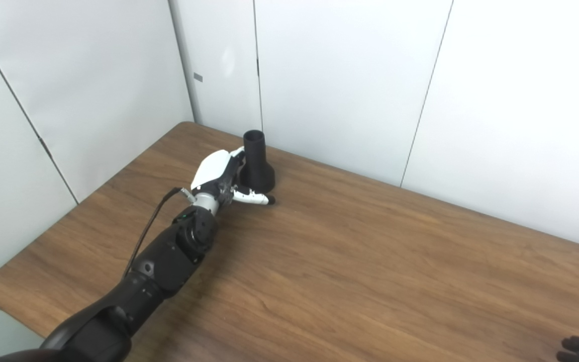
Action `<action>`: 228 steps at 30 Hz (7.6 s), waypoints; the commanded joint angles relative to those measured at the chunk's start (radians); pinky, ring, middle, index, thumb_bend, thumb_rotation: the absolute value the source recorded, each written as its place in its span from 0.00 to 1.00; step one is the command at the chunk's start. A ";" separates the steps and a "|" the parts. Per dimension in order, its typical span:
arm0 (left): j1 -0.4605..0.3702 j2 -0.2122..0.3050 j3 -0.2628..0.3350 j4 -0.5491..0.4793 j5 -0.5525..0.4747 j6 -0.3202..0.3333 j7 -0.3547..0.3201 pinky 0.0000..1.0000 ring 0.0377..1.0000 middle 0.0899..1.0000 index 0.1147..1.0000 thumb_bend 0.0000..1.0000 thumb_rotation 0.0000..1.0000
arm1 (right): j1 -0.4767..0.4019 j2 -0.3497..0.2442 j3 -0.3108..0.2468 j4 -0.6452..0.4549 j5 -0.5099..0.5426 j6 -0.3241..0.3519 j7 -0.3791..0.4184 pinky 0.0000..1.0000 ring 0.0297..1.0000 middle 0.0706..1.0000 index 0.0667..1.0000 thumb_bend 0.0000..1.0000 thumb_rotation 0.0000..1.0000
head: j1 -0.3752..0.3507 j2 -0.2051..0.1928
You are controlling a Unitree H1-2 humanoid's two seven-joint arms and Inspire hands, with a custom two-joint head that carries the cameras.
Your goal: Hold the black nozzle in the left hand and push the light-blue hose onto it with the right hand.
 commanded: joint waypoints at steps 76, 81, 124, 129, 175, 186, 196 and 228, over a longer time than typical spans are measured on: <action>0.076 0.077 -0.062 0.049 -0.100 -0.300 -0.162 0.72 0.78 0.82 0.85 1.00 0.15 | 0.008 -0.018 -0.006 -0.031 0.049 -0.037 0.050 0.50 0.61 0.62 0.58 0.49 0.47 | -0.042 0.015; 0.067 0.072 -0.065 0.027 -0.117 -0.257 -0.205 0.77 0.83 0.86 0.88 1.00 0.18 | 0.009 -0.016 -0.003 -0.034 0.047 -0.036 0.050 0.50 0.61 0.62 0.58 0.48 0.47 | -0.043 0.015; 0.028 0.045 -0.209 0.103 -0.010 -0.163 -0.291 0.63 0.68 0.70 0.72 1.00 0.20 | 0.018 -0.021 -0.005 -0.064 0.048 0.019 0.059 0.53 0.63 0.64 0.60 0.48 0.41 | -0.058 0.030; 0.031 0.050 -0.227 0.106 0.023 -0.171 -0.283 0.62 0.67 0.70 0.71 1.00 0.20 | 0.020 -0.021 -0.004 -0.068 0.044 0.016 0.062 0.53 0.63 0.64 0.60 0.48 0.41 | -0.060 0.031; 0.081 -0.005 -0.310 0.242 0.116 -0.396 0.031 0.38 0.40 0.41 0.43 0.52 0.00 | 0.027 -0.026 -0.011 -0.092 0.052 0.054 0.068 0.54 0.64 0.65 0.61 0.49 0.42 | -0.062 0.045; 0.081 0.013 -0.344 0.241 0.160 -0.418 0.070 0.40 0.42 0.43 0.42 0.52 0.00 | 0.030 -0.021 -0.003 -0.098 0.033 0.055 0.065 0.57 0.66 0.66 0.62 0.46 0.41 | -0.089 0.047; 0.086 0.042 -0.399 0.184 0.206 -0.414 0.075 0.18 0.21 0.42 0.42 0.53 0.00 | 0.038 0.002 0.020 -0.144 -0.013 0.075 0.046 0.61 0.69 0.69 0.65 0.37 0.35 | -0.169 0.054; 0.111 0.033 -0.618 -0.131 0.349 -0.569 0.052 0.24 0.22 0.42 0.41 0.53 0.00 | 0.023 0.132 0.097 -0.228 -0.193 0.078 -0.063 0.61 0.68 0.69 0.66 0.26 0.04 | -0.529 0.040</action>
